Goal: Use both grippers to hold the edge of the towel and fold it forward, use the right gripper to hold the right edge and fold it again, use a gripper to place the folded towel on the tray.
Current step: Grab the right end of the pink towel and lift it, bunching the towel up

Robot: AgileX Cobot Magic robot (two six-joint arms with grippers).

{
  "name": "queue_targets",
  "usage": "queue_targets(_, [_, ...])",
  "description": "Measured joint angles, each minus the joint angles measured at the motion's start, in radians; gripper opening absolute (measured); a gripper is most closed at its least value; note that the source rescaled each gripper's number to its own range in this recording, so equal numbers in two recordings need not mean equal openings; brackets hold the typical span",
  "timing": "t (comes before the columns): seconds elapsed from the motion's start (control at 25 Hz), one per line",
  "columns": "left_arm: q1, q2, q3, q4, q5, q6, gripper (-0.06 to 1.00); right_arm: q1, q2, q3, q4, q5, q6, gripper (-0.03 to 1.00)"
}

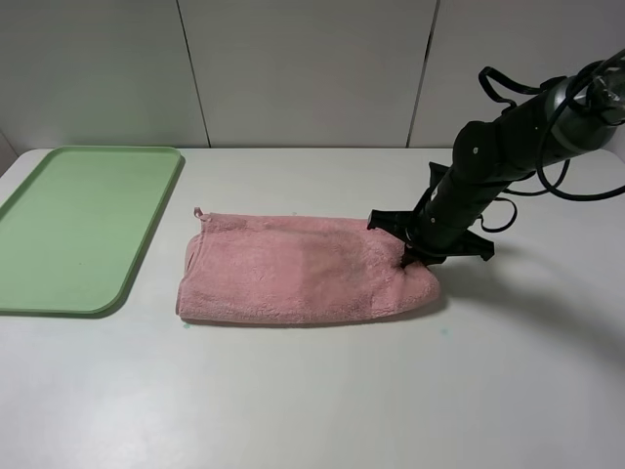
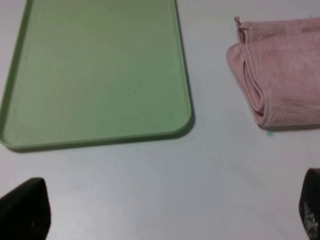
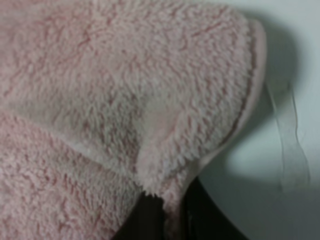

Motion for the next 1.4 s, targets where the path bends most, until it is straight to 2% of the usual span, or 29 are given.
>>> queue_targets(0.36, [0.0, 0.0, 0.0, 0.0, 0.0, 0.0, 1.0, 0.0, -0.012, 0.0, -0.025, 0.023, -0.03, 0.04])
queue_targets(0.6, [0.0, 0.0, 0.0, 0.0, 0.0, 0.0, 1.0, -0.036, -0.075, 0.008, -0.112, 0.136, -0.034, 0.04])
queue_targets(1.08, [0.0, 0.0, 0.0, 0.0, 0.0, 0.0, 1.0, -0.188, -0.185, 0.008, -0.239, 0.221, -0.034, 0.04])
queue_targets(1.4, [0.0, 0.0, 0.0, 0.0, 0.0, 0.0, 1.0, -0.312, -0.212, 0.008, -0.288, 0.26, -0.04, 0.04])
